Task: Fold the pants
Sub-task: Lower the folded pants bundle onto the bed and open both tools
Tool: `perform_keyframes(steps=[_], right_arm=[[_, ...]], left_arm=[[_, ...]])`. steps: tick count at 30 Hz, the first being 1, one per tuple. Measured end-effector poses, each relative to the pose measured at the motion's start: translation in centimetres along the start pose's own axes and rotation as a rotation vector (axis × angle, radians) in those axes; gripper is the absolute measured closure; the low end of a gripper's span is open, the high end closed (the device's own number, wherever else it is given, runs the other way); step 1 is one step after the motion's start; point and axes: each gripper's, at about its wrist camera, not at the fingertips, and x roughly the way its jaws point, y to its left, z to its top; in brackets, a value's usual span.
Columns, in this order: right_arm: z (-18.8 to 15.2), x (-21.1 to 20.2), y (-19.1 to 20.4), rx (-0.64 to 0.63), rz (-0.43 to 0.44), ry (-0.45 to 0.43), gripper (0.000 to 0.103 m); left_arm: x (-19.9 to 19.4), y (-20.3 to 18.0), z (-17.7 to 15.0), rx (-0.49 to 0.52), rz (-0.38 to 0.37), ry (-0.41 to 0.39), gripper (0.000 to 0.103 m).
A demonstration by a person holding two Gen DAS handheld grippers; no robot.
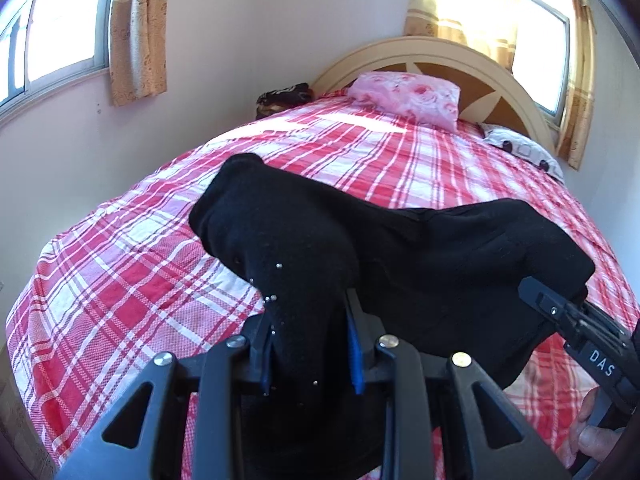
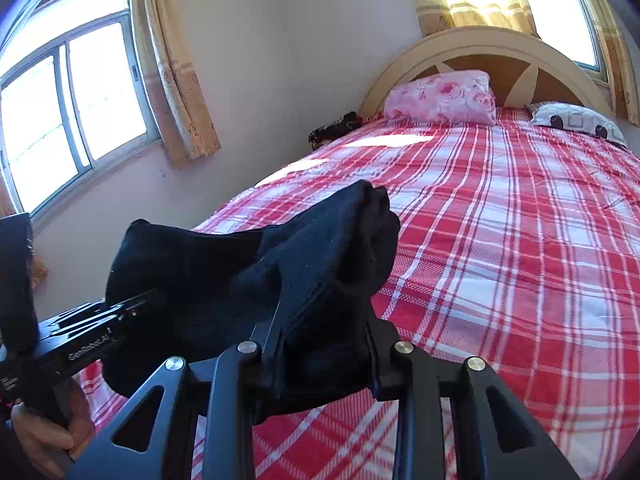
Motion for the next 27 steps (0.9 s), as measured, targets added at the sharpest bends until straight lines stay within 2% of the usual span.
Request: perform_keyframes(steps=[8,10,12,13,14,15,17,19,20,21,23,24,26,27], right_arm=[[-2.1,7.6,-2.2,-0.007,-0.069,0.128,0.071],[-3.1,8.9,-3.2,0.008,-0.057,0.166,0.07],[-3.3,9.3,-4.0,0.051,-0.039,0.186,0.066],[-3.3,9.5,-4.3,0.071,-0.028,0.193,0.065],[-3.4,9.6,-4.7,0.088,-0.025,0.2,0.058],[-3.6,9.8,-5.1,0.083,0.026,0.216,0.052],[-3.7,9.9,-6.2,0.149,0.084,0.225,0.05],[-3.9,9.6,-7.2,0.2,0.137,0.233,0.049],[-4.0,9.4,-7.6,0.198,0.192,0.249,0.049],[-4.1,9.0,-7.9,0.207,0.208,0.256,0.049],[-4.4,7.8,-8.7,0.208,0.227,0.264,0.045],[-4.5,7.1,-9.0,0.214,0.215,0.259,0.039],[-4.8,4.5,-10.1,0.288,0.161,0.198,0.039],[-5.0,3.1,-10.7,0.329,0.108,0.154,0.039]], left_arm=[[5.0,-0.1,-2.6,0.037,0.069,0.086,0.073],[5.4,0.0,-2.7,0.04,0.071,0.093,0.071],[5.9,0.1,-2.8,0.044,0.085,0.099,0.065],[6.0,0.2,-2.8,0.04,0.09,0.099,0.058],[6.0,0.4,-2.6,0.033,0.1,0.1,0.049],[5.9,0.7,-2.6,0.02,0.116,0.102,0.043],[6.1,1.5,-2.6,0.001,0.138,0.118,0.014],[6.1,2.7,-2.6,-0.019,0.152,0.149,0.0],[5.8,3.2,-2.7,-0.019,0.15,0.166,0.0],[5.5,3.6,-2.7,-0.013,0.14,0.175,0.0],[4.3,3.6,-2.9,0.026,0.176,0.167,0.0],[3.5,3.5,-3.0,0.055,0.204,0.154,0.0],[1.8,3.2,-3.3,0.124,0.295,0.109,0.0],[0.9,3.1,-3.4,0.151,0.344,0.082,0.0]])
